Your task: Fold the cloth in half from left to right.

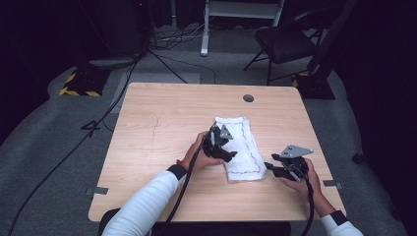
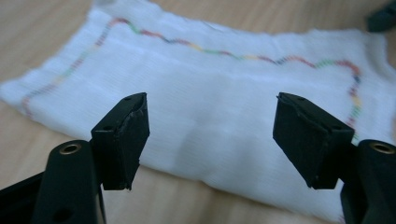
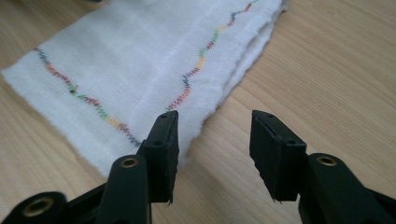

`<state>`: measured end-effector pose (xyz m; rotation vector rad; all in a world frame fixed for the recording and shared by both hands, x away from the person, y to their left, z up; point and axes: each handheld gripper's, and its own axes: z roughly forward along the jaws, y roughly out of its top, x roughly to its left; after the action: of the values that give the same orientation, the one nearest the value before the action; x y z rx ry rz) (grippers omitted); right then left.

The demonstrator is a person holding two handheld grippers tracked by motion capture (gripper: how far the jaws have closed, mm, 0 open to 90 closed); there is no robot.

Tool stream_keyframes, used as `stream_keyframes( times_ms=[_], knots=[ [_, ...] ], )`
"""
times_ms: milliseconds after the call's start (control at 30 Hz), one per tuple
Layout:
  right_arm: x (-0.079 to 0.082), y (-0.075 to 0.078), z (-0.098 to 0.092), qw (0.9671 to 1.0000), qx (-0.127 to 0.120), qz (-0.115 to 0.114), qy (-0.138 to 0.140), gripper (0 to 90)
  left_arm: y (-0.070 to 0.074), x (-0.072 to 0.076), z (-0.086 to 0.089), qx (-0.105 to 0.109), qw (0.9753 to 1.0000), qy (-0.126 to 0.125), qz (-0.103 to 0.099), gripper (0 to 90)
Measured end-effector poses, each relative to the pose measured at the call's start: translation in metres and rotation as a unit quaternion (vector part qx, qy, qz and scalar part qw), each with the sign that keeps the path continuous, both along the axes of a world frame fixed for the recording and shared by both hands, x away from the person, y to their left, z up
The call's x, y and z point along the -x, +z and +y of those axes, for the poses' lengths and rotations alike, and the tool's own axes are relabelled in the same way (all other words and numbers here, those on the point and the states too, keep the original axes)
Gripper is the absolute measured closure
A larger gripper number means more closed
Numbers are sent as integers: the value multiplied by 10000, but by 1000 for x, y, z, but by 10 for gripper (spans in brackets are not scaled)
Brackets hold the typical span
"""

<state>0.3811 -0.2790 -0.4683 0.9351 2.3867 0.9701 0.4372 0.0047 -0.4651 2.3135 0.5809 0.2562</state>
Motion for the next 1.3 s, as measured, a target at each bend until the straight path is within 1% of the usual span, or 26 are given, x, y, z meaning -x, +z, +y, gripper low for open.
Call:
stream_keyframes(
  times_ms=[67, 133, 200, 267, 333, 400, 500, 533, 567, 633, 667, 800, 867, 1067, 1167, 1267, 1300],
  knots=[
    [-5, -3, -1, 10000, 14, 13, -38, 497, -5, 8, -2, -86, 9998, -171, 74, 255],
    [-9, -7, -1, 9999, 0, 120, -34, 473, -10, 15, -4, -204, 9992, -306, 125, 257],
    [-12, -11, 0, 9998, 4, 205, -24, 459, -15, 20, -5, -309, 9987, -403, 101, 261],
    [-16, -15, 1, 9996, 122, 250, -8, 456, -19, 22, -5, -411, 9982, -424, 108, 264],
    [-19, -17, 2, 9995, 146, 286, 23, 452, -22, 23, -5, -395, 9984, -376, 151, 267],
    [-20, -20, 3, 9993, 167, 341, 66, 453, -23, 23, -4, -400, 9984, -375, 150, 269],
    [-19, -20, 5, 9992, 209, 315, 129, 465, -23, 24, -3, -456, 9979, -450, 114, 275],
    [-18, -20, 5, 9991, 219, 320, 155, 467, -23, 25, -2, -487, 9976, -457, 163, 282],
    [-17, -20, 6, 9990, 214, 344, 196, 472, -23, 25, -1, -473, 9975, -504, 158, 285],
    [-15, -20, 7, 9988, 208, 365, 252, 484, -24, 26, 3, -449, 9975, -494, 224, 288],
    [-14, -20, 9, 9987, 245, 348, 298, 486, -24, 27, 5, -430, 9976, -478, 258, 290],
    [-6, -19, 18, 9974, 260, 393, 541, 488, -25, 30, 18, -379, 9969, -517, 460, 291],
    [-3, -20, 22, 9967, 238, 433, 648, 487, -25, 32, 24, -364, 9967, -506, 513, 290],
    [8, -19, 34, 9950, 252, 442, 855, 482, -24, 42, 37, -408, 9964, -529, 524, 291],
    [12, -20, 38, 9944, 241, 458, 917, 470, -24, 46, 42, -390, 9967, -477, 535, 291],
    [14, -19, 40, 9941, 268, 429, 956, 434, -24, 49, 45, -373, 9970, -418, 525, 292],
    [14, -19, 40, 9940, 258, 444, 970, 424, -24, 49, 47, -340, 9970, -403, 568, 290]
  ],
)
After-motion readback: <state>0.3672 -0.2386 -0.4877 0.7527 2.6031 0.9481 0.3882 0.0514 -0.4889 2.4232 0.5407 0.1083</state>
